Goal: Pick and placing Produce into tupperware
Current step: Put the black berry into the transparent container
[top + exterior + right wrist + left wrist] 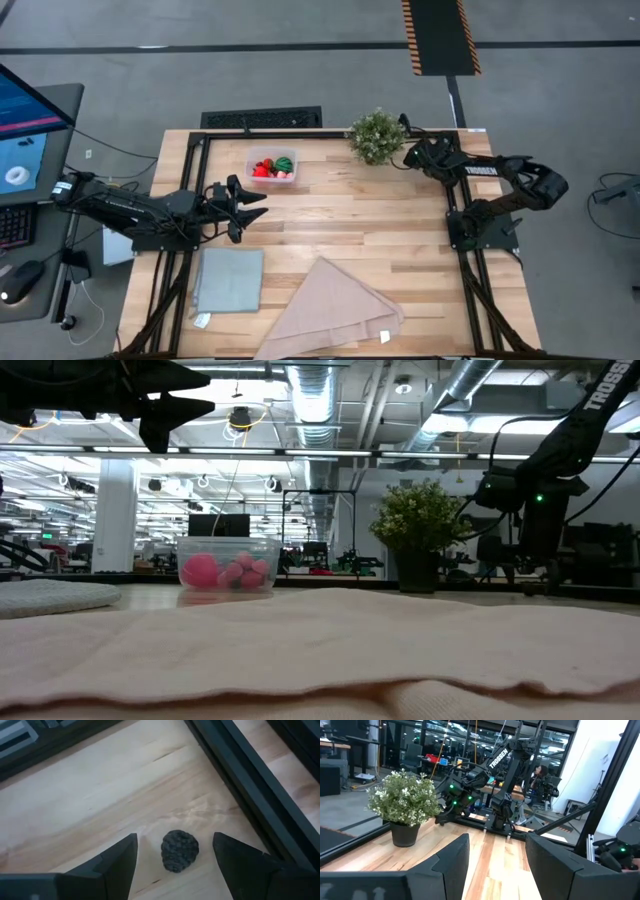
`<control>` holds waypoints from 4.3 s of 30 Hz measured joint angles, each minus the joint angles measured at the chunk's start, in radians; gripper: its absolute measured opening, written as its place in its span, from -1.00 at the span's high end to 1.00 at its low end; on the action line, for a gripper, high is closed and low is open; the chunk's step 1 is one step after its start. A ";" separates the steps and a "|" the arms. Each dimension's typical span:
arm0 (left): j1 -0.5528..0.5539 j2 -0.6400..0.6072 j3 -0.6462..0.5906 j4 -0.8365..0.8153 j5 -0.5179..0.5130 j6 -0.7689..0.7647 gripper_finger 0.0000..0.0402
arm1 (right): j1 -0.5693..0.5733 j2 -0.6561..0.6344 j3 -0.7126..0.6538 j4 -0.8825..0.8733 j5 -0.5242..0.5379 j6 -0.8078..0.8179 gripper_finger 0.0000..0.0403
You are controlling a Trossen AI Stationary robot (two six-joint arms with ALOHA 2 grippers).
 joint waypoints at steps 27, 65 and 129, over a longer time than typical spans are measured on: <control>0.000 0.000 0.000 -0.004 0.005 -0.006 0.09 | 0.058 -0.003 0.007 -0.087 -0.027 -0.027 0.33; 0.000 0.000 0.000 -0.008 -0.004 -0.029 0.09 | 0.891 -0.002 0.245 0.049 -0.021 0.032 0.43; 0.000 -0.670 -0.071 -0.465 0.126 0.158 0.09 | 0.617 0.879 1.405 0.067 -0.380 -0.629 -0.10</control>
